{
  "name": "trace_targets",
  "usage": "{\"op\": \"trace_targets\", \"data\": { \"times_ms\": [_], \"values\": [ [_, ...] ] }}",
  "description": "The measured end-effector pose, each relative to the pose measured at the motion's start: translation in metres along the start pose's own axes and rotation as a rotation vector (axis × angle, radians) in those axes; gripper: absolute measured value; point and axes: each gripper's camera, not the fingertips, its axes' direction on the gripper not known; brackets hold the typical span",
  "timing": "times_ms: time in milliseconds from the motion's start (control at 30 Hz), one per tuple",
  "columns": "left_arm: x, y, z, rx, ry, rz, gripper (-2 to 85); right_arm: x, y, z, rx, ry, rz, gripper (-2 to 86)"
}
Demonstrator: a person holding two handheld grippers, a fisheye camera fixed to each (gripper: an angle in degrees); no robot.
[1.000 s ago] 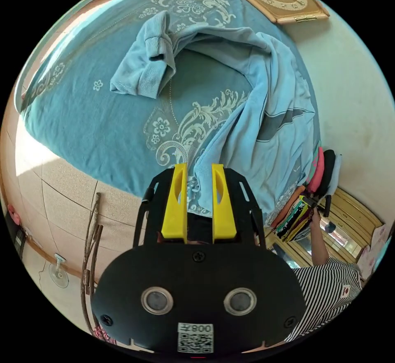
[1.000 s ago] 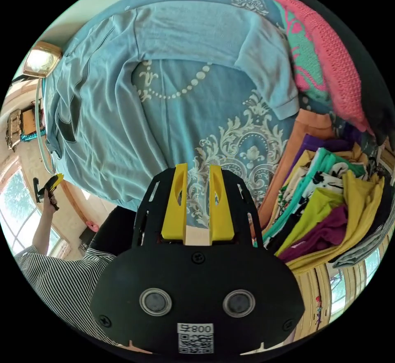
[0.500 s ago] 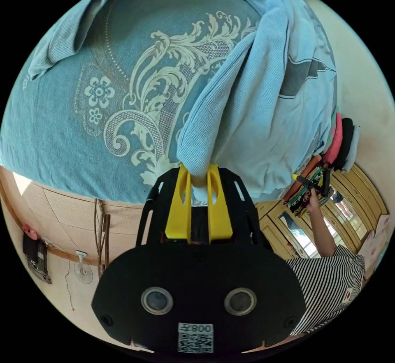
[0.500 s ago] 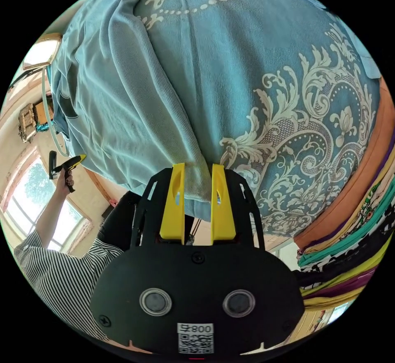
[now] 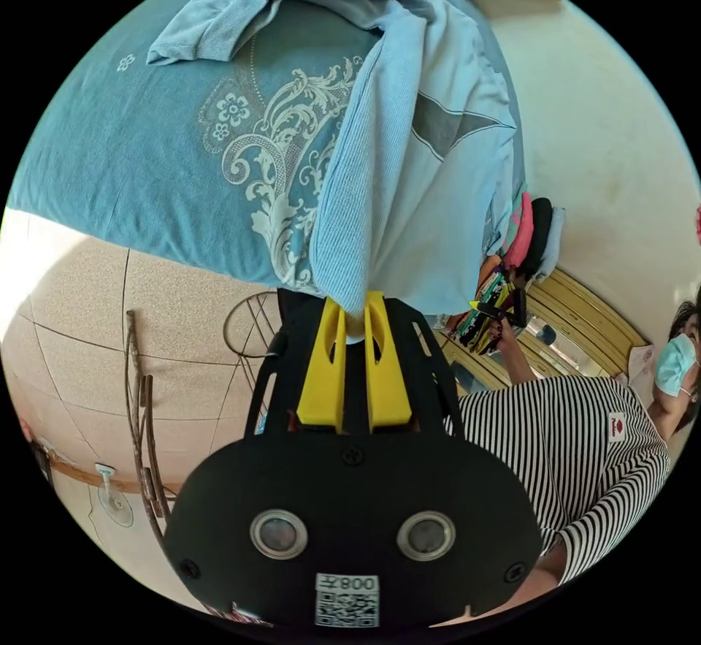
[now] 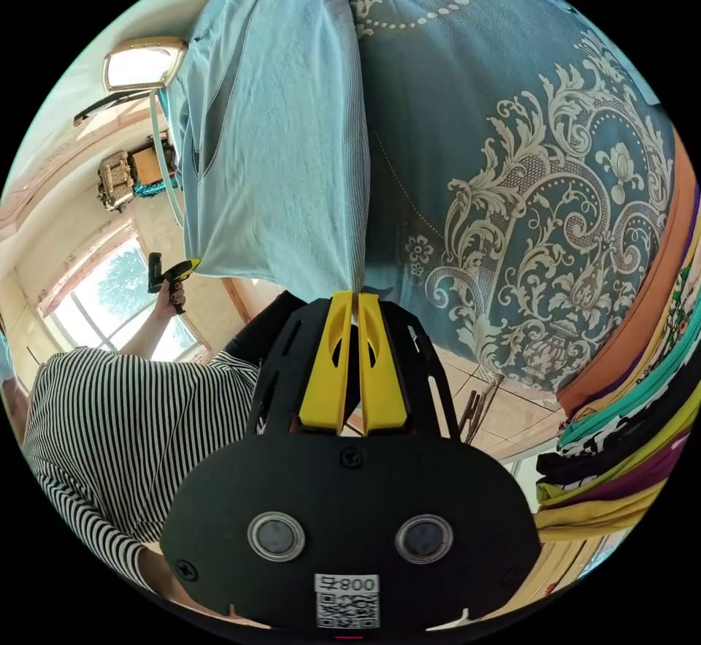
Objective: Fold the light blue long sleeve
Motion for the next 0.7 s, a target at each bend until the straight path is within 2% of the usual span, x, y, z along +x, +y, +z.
{"op": "trace_targets", "data": {
  "times_ms": [167,233,333,467,533,633,700],
  "values": [
    [-0.021,-0.048,0.02,0.007,0.005,-0.113,5.5,0.015,-0.027,0.01,-0.001,0.001,0.125,1.4],
    [-0.02,-0.07,0.03,-0.029,-0.049,-0.168,5.4,0.021,-0.041,0.013,-0.005,-0.029,0.193,1.6],
    [0.0,-0.095,0.025,-0.038,-0.138,-0.131,5.2,0.006,-0.053,0.0,0.017,-0.009,0.184,1.8],
    [0.023,-0.126,-0.013,0.08,-0.183,-0.125,5.2,-0.012,-0.061,-0.03,0.055,0.133,0.237,1.7],
    [0.04,-0.149,-0.034,0.178,-0.152,-0.092,5.5,-0.019,-0.067,-0.05,0.119,0.127,0.268,1.8],
    [0.084,-0.206,-0.059,0.264,-0.109,0.037,6.3,-0.057,-0.098,-0.092,0.253,0.129,0.18,2.1],
    [0.128,-0.263,-0.072,0.289,-0.13,0.156,6.9,-0.106,-0.143,-0.127,0.345,0.184,0.033,2.8]
  ]
}}
